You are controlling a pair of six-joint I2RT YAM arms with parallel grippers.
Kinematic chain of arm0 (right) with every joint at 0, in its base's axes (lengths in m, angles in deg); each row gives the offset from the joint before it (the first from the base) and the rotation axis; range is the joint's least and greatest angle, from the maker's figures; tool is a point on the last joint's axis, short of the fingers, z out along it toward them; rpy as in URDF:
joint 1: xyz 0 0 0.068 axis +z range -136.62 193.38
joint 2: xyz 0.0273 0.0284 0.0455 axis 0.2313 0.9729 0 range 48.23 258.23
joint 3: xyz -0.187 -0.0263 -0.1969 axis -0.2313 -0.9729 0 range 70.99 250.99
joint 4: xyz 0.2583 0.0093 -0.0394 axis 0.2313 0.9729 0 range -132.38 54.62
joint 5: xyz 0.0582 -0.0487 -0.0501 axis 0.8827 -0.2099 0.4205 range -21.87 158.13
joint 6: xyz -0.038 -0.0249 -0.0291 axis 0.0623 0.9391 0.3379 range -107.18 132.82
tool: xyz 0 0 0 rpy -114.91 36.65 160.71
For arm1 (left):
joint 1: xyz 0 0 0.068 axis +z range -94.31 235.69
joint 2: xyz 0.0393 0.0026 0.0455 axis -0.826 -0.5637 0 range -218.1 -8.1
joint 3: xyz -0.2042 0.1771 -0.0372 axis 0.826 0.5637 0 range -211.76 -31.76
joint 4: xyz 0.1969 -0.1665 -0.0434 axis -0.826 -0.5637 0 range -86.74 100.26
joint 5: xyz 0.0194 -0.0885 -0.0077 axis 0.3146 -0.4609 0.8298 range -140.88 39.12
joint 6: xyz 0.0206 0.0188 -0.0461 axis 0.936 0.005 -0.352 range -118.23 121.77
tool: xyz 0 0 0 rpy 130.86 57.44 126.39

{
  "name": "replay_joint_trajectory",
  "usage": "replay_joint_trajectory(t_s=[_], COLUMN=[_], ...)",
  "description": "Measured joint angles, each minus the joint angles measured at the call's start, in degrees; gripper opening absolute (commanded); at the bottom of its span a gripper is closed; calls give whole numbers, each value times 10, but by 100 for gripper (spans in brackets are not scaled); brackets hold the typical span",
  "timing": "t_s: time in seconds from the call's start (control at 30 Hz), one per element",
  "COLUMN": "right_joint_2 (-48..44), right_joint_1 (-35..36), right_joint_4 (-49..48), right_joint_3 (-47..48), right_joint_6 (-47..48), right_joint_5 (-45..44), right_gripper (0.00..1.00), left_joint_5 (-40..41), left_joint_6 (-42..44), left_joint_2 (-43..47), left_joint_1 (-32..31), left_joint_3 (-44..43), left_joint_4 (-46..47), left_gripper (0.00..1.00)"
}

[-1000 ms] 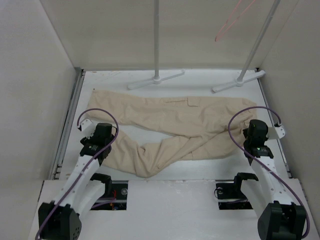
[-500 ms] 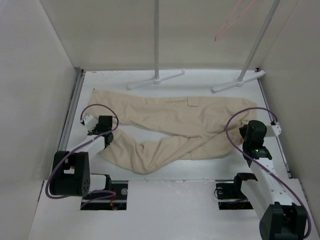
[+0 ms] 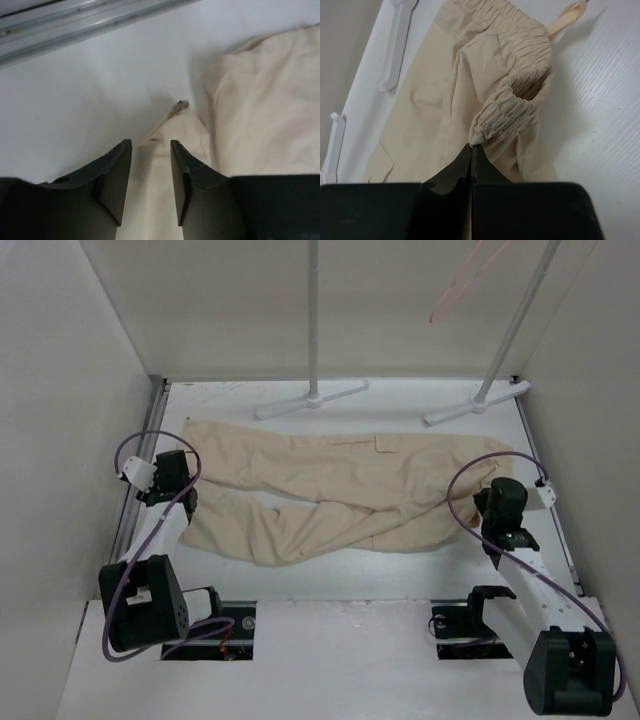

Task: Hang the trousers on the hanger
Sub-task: Fold the trousers

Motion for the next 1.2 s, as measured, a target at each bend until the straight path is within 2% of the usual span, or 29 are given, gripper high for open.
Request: replay_joint_trajectory(t_s=[0.03, 0.1, 0.23, 0.33, 0.43, 0.57, 0.67, 0.77, 0.83, 0.93, 0.97, 1.1, 1.2], right_joint_2=[3, 6, 5, 6, 14, 26, 26, 32, 38, 43, 43, 43, 43], right_joint_1=[2, 5, 11, 26, 46, 52, 53, 61, 69, 75, 75, 75, 73], right_joint_4=[-3, -8, -15, -16, -22, -29, -33, -40, -46, -49, -50, -53, -53], right_joint_3=[0, 0, 0, 0, 0, 0, 0, 0, 0, 0, 0, 0, 0], right_joint_6=[0, 0, 1, 2, 3, 4, 5, 7, 8, 9, 9, 12, 16], right_joint_5=[0, 0, 0, 0, 3, 16, 25, 30, 34, 36, 36, 35, 35], right_gripper=[2, 2, 2, 3, 3, 3, 3, 3, 3, 3, 3, 2, 2], left_joint_5=[1, 7, 9, 8, -12, -45, -71, -71, -72, -79, -84, -119, -112], left_joint_6=[3, 7, 14, 16, 3, -16, -28, -38, -41, -46, -47, -47, -32], left_joint_2=[0, 12, 125, 221, 261, 224, 169, 178, 180, 157, 150, 177, 296], left_joint_1=[-1, -9, -21, 5, 37, 59, 64, 60, 60, 63, 63, 64, 51], left_joint_3=[-11, -26, 8, 31, 47, 76, 118, 148, 157, 160, 160, 160, 126], left_joint_4=[-4, -15, -76, -162, -230, -252, -216, -169, -147, -103, -86, -89, -183], left_gripper=[55, 60, 53, 43, 43, 50, 51, 49, 40, 8, 1, 0, 0])
